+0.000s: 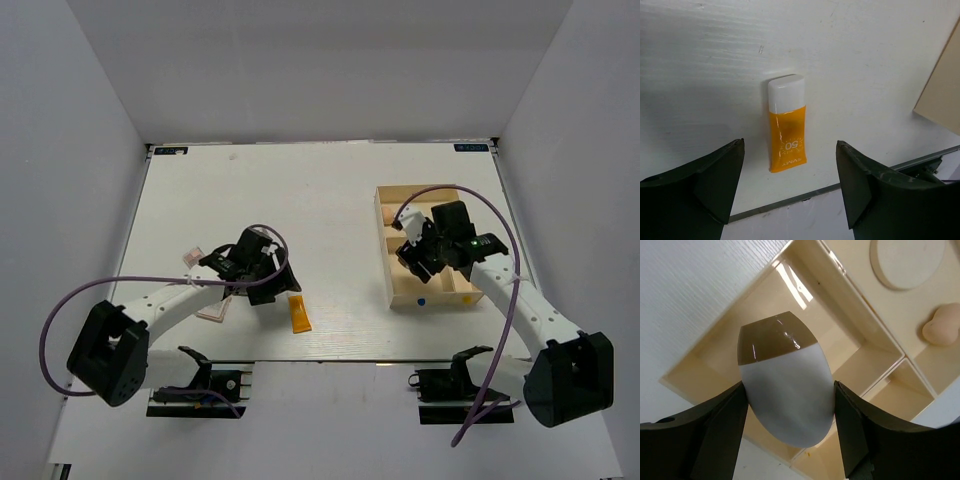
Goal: Organize the makeup
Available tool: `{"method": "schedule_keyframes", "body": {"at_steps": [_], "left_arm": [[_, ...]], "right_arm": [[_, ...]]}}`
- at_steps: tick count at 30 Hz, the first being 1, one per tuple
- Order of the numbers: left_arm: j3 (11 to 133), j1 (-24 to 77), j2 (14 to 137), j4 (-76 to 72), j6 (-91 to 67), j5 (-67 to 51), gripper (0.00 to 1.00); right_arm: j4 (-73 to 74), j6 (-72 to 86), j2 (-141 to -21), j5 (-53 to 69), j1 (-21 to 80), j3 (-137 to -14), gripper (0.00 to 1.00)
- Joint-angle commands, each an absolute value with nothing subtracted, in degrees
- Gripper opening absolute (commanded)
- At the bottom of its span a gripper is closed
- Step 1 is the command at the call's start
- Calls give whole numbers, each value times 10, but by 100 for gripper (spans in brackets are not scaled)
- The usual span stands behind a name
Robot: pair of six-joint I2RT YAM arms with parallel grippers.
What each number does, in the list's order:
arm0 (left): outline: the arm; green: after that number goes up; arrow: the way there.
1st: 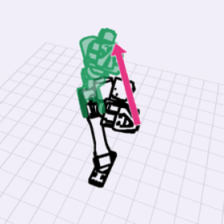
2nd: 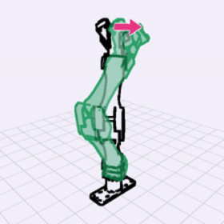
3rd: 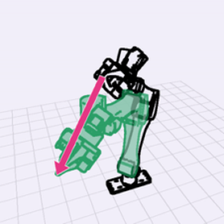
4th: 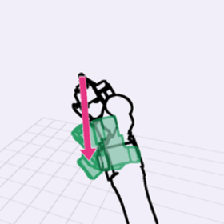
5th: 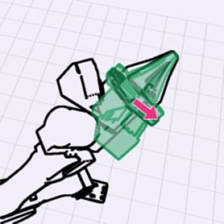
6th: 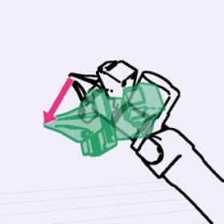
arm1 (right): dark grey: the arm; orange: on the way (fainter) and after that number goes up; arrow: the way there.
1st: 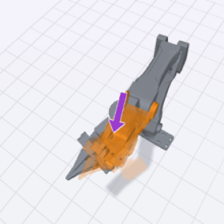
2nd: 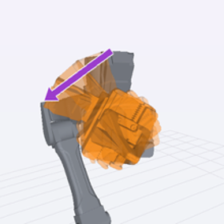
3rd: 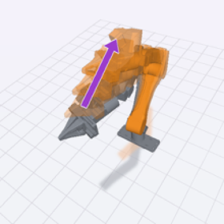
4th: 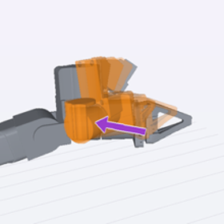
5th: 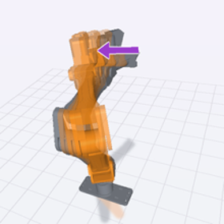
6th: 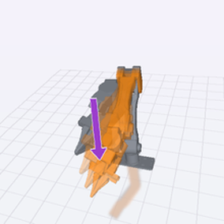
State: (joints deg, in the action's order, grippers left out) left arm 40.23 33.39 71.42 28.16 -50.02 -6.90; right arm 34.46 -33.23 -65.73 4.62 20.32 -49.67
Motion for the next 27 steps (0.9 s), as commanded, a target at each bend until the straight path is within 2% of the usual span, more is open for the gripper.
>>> {"method": "schedule_keyframes", "body": {"at_steps": [1, 2, 5, 10, 17, 23, 25, 26, 27], "left_arm": [[430, 348, 734, 274, -497, -78, 84], [436, 355, 750, 279, -498, -76, 84], [455, 369, 782, 301, -499, -61, 84], [481, 393, 817, 323, -505, -40, 84], [514, 427, 876, 361, -521, -9, 81], [548, 459, 939, 390, -526, 32, 74], [554, 473, 955, 393, -529, 37, 62], [568, 481, 963, 393, -532, 44, 45], [568, 481, 966, 393, -532, 44, 45]], "right_arm": [[316, -325, -660, 57, 187, -490, 52], [312, -323, -664, 59, 185, -490, 60], [303, -317, -678, 69, 174, -494, 75], [307, -312, -684, 90, 161, -514, 84], [298, -288, -663, 115, 145, -526, 86], [272, -249, -619, 156, 128, -520, 80], [265, -243, -605, 172, 125, -518, 78], [256, -237, -591, 184, 118, -515, 76], [256, -237, -591, 185, 118, -515, 76]]}}
